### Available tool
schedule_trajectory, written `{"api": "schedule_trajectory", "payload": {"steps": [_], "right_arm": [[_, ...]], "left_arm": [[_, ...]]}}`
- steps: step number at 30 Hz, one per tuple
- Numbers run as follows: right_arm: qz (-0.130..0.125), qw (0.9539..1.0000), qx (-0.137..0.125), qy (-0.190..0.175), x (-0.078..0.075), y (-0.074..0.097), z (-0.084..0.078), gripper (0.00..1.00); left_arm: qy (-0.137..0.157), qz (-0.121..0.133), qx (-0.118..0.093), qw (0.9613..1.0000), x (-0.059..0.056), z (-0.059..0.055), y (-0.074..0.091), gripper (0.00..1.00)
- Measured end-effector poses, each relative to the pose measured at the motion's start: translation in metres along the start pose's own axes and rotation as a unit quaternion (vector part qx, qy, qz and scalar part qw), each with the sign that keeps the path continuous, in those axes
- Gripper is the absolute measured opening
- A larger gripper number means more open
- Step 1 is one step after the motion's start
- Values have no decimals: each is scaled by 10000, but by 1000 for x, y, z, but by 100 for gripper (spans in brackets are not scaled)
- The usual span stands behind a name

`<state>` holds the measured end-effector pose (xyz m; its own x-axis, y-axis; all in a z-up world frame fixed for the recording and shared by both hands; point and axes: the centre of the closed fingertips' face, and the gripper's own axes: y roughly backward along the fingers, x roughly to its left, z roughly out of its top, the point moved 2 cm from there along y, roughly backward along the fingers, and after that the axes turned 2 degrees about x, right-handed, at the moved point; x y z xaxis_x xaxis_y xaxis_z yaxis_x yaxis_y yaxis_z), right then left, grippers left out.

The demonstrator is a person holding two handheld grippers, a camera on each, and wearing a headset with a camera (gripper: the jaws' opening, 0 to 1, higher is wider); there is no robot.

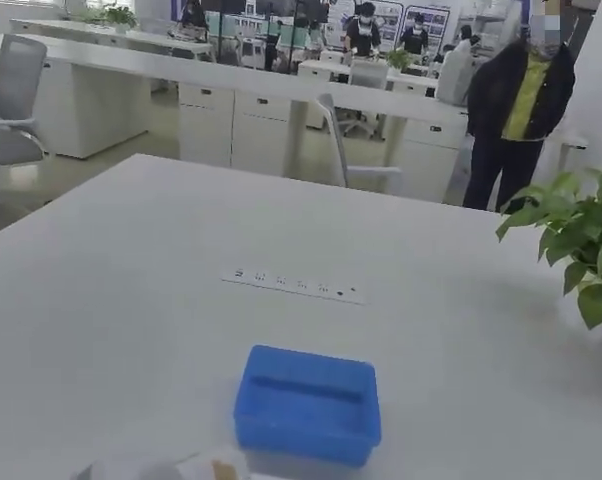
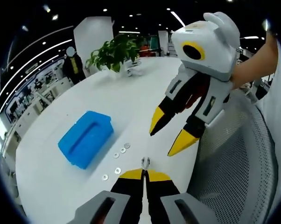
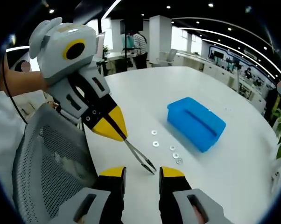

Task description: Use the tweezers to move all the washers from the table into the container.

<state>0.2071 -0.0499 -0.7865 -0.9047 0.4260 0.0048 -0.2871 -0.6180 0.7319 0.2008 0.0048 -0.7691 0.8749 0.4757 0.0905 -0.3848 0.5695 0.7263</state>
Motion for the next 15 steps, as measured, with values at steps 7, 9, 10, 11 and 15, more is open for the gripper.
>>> {"api": "schedule_trajectory", "payload": {"steps": [7,9,10,11,15], "right_arm": [[389,9979,248,456,21,-18,1,21],[437,9954,320,794,27,-18,2,22],[471,9950,276,838,32,-17,4,22],[504,9948,256,852,34,-16,6,22],[848,9920,51,931,50,-8,16,21]], "left_arm": [[-230,-147,-86,9996,-14,8,10,0],[-374,-288,-70,9989,-20,11,16,0],[-455,-329,-72,9984,-22,12,20,0],[-531,-368,-66,9979,-24,13,22,0],[-730,-428,-107,9964,-30,20,31,0]]}}
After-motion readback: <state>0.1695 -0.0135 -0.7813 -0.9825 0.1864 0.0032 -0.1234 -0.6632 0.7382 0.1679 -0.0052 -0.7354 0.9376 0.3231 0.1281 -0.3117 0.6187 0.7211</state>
